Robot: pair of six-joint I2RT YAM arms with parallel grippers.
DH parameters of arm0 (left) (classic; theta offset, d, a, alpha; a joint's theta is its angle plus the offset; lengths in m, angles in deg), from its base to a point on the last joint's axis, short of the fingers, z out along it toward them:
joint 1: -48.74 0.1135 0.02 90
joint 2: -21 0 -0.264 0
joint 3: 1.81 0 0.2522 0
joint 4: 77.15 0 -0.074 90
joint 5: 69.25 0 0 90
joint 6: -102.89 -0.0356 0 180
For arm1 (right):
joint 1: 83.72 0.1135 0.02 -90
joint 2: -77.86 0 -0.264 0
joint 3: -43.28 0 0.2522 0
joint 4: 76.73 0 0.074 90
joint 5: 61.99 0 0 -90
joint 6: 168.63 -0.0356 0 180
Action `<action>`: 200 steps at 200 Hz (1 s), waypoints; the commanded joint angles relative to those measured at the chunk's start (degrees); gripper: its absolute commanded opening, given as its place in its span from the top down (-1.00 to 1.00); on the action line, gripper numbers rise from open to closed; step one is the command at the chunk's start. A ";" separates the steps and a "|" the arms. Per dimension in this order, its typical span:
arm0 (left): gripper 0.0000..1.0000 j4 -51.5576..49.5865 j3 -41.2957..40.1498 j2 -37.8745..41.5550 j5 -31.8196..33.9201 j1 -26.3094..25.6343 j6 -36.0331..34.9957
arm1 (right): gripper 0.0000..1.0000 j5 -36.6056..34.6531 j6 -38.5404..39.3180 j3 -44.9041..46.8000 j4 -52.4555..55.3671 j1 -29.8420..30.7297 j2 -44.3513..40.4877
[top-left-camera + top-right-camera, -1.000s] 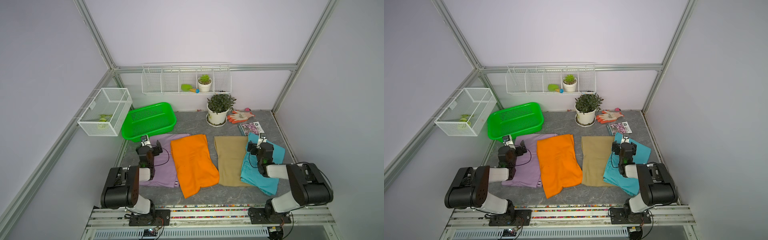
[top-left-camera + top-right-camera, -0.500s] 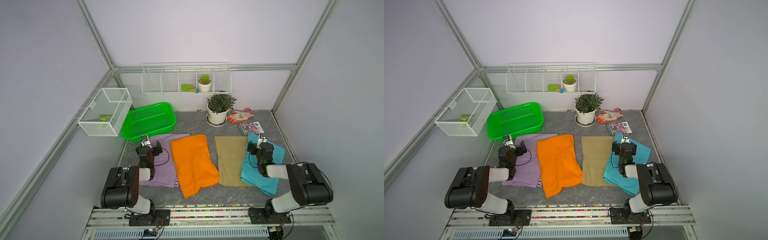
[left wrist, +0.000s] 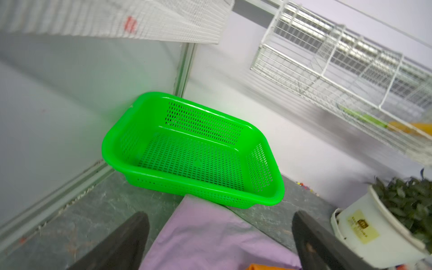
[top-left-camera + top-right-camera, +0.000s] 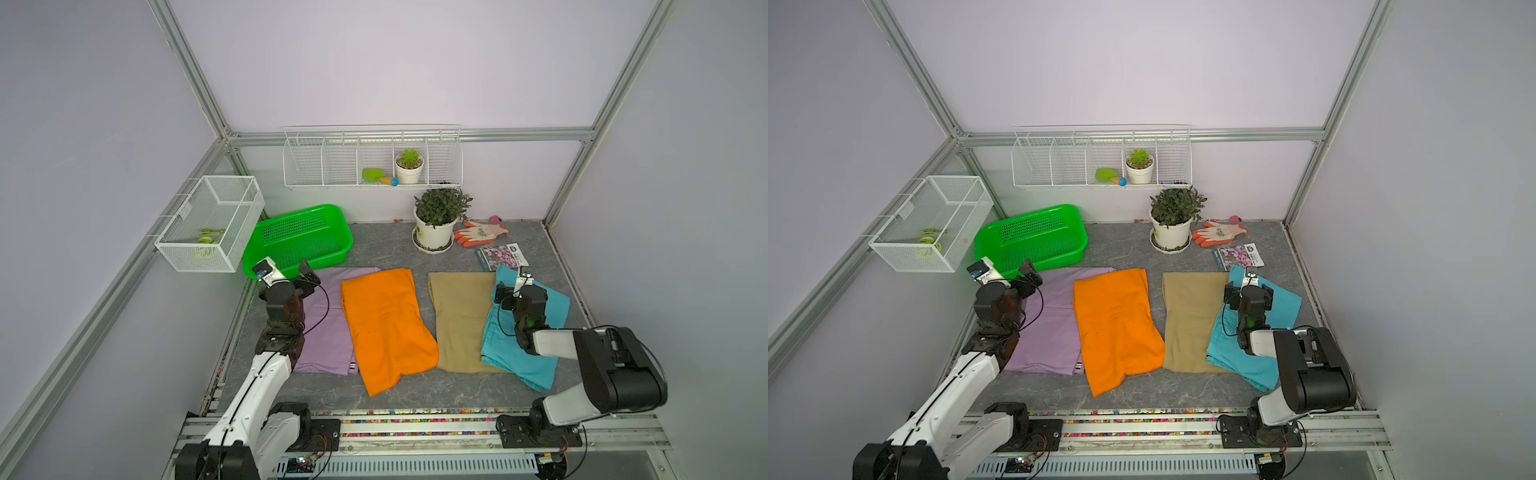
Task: Put the folded long pants in the basket
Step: Pick up the basket from the center of the board.
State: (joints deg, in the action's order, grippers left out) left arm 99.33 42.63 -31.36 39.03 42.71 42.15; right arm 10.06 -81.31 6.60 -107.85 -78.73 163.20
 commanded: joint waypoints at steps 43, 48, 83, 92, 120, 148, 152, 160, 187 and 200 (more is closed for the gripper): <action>-0.94 -30.41 10.48 5.74 -21.29 4.65 16.33 | -0.98 -4.91 -28.96 -9.19 36.06 4.08 -20.59; -0.93 -32.92 12.25 4.18 -21.90 4.97 16.41 | -0.98 -1.06 -32.34 -9.64 38.09 2.61 -21.64; -0.71 -37.62 21.38 -10.53 -24.10 5.58 18.74 | -0.84 26.31 -28.44 -12.01 40.47 1.18 -23.73; -0.70 -34.74 22.20 -14.17 -23.44 5.58 18.82 | -0.84 28.26 -28.25 -13.31 43.89 1.55 -23.27; -0.64 -32.14 28.39 -27.51 -22.39 6.45 22.34 | -0.81 32.48 -26.37 -15.40 49.77 3.73 -22.34; -0.60 -35.67 38.35 -39.45 -22.19 6.81 26.27 | -0.80 33.45 -24.91 -15.03 51.86 5.93 -22.82; -0.60 -35.70 39.02 -40.54 -22.15 6.81 27.29 | -0.81 33.38 -24.87 -14.77 51.85 6.11 -22.79; -0.60 -34.67 40.06 -42.37 -22.58 7.05 28.90 | -0.80 33.63 -25.05 -14.34 51.75 6.34 -22.81; -0.58 -32.28 43.15 -47.22 -21.23 7.25 32.79 | -0.80 34.80 -25.77 -13.60 51.75 6.87 -22.65; -0.55 -32.36 45.62 -50.49 -22.25 7.63 35.00 | -0.79 35.80 -26.40 -13.60 51.78 7.07 -22.47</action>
State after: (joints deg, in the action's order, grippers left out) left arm 66.19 83.96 -77.71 16.83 49.64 71.72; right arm 43.26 -107.32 -7.78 -57.16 -72.30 140.54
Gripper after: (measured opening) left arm 0.787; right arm 0.900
